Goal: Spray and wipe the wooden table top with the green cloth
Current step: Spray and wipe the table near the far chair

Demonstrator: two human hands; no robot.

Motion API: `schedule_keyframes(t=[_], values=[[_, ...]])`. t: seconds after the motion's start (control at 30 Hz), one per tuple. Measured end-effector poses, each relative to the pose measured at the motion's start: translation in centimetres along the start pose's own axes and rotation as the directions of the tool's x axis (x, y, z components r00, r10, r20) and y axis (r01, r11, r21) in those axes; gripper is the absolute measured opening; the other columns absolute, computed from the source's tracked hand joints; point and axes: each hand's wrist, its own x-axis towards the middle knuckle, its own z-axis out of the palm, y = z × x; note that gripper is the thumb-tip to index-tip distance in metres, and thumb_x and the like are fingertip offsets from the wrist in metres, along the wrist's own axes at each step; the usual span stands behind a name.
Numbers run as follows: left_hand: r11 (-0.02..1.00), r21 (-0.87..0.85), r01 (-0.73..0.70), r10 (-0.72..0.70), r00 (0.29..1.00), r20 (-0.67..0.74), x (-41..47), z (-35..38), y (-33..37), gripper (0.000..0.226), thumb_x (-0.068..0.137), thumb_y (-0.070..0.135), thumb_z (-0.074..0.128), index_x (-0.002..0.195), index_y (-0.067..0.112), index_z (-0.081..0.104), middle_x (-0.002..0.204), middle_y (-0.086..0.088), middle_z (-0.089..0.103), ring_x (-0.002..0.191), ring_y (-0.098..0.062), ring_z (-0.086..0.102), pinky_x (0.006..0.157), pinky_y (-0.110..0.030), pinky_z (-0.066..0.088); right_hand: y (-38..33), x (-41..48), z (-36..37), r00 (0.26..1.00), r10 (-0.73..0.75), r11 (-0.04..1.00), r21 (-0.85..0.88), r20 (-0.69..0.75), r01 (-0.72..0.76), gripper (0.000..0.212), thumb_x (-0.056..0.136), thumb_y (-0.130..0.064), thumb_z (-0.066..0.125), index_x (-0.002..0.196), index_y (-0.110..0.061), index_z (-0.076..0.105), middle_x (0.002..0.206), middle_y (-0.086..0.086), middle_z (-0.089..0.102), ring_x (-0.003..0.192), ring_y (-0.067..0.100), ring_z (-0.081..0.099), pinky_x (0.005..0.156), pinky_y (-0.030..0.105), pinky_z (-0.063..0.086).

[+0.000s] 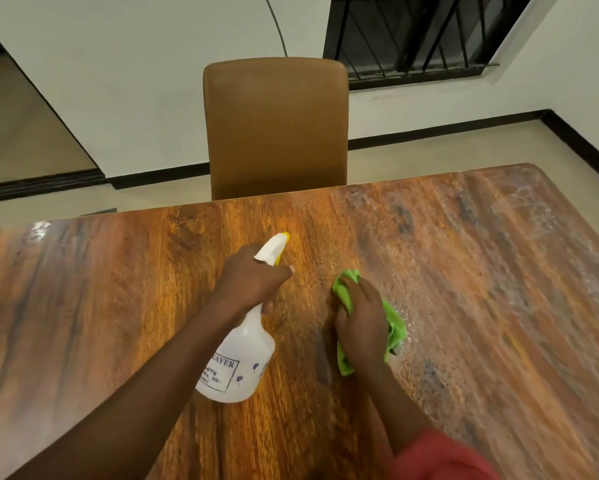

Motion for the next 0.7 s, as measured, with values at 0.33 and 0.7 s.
schedule_keyframes(t=[0.33, 0.7], values=[[0.998, 0.040, 0.046, -0.044, 0.998, -0.044, -1.3, -2.1, -3.4, 0.026, 0.082, 0.013, 0.070, 0.106, 0.011, 0.059, 0.059, -0.006, 0.048, 0.037, -0.017, 0.046, 0.042, -0.023, 0.040, -5.4, 5.5, 4.2, 0.946, -0.279, 0.960, 0.046, 0.168, 0.275, 0.052, 0.083, -0.021, 0.055, 0.134, -0.016, 0.055, 0.142, 0.009, 0.047, 0.130, 0.027, 0.044, 0.104, 0.037, 0.037], [0.998, 0.044, 0.053, -0.050, 0.996, -0.070, -0.6, -3.3, -4.2, 0.021, 0.081, 0.012, 0.070, 0.099, 0.018, 0.059, 0.079, -0.016, 0.058, 0.050, -0.020, 0.051, 0.046, -0.025, 0.041, -6.2, 10.3, 5.2, 0.976, -0.170, 0.984, -0.032, 0.137, 0.176, 0.053, 0.083, -0.011, 0.061, 0.136, -0.017, 0.053, 0.143, 0.010, 0.047, 0.130, 0.028, 0.043, 0.104, 0.037, 0.037]])
